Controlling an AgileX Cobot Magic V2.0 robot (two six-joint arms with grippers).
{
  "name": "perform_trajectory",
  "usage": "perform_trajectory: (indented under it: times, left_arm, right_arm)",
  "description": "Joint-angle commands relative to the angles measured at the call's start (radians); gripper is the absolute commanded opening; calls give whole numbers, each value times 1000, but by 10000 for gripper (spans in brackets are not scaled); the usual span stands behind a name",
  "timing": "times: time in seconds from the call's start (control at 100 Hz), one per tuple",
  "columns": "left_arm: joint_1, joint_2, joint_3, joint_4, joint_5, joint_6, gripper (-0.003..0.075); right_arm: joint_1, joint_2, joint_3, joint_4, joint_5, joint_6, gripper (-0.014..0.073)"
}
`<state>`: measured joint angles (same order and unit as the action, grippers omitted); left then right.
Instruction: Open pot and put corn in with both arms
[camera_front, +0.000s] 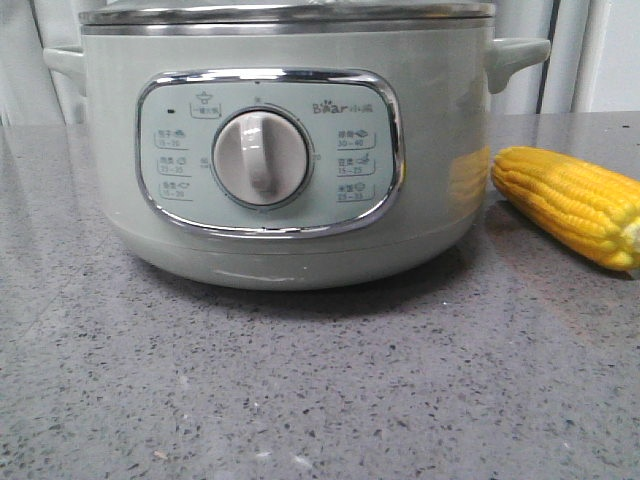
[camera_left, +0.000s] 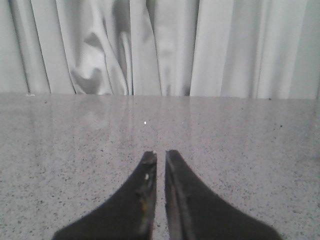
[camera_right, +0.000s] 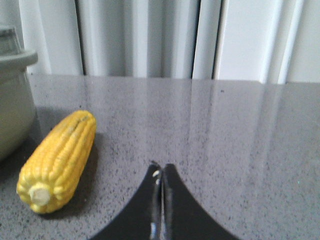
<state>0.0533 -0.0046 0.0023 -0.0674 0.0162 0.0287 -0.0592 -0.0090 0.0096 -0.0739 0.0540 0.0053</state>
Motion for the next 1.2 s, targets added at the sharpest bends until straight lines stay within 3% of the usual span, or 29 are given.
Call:
perform_trajectory:
  times: [0.0, 0.26, 0.52, 0.68, 0.88, 1.06, 1.13, 1.19]
  left_arm:
    - [-8, -29, 19, -10, -110, -10, -20]
    - [-8, -29, -13, -10, -97, -10, -21]
    - [-8, 47, -169, -21, 15, -64, -21]
    - [-8, 170, -297, -21, 94, -64, -21]
    - [-8, 315, -391, -21, 64, -62, -20]
    - [-8, 420, -393, 8, -52, -62, -19]
    - [-8, 440, -393, 8, -91, -62, 19]
    - [-8, 452, -393, 8, -125, -62, 121]
  right_arm:
    - [-7, -23, 18, 1, -106, 3, -64]
    - [-7, -23, -20, 1, -54, 3, -64]
    - [-5, 61, -215, 37, 220, 3, -64]
    - [-5, 188, -344, 49, 304, 3, -64]
    - [-5, 378, -435, 163, 373, 3, -64]
    - [-5, 499, -441, 196, 328, 3, -64]
    - [-5, 529, -441, 196, 326, 3, -64]
    - [-5, 549, -441, 196, 326, 3, -64]
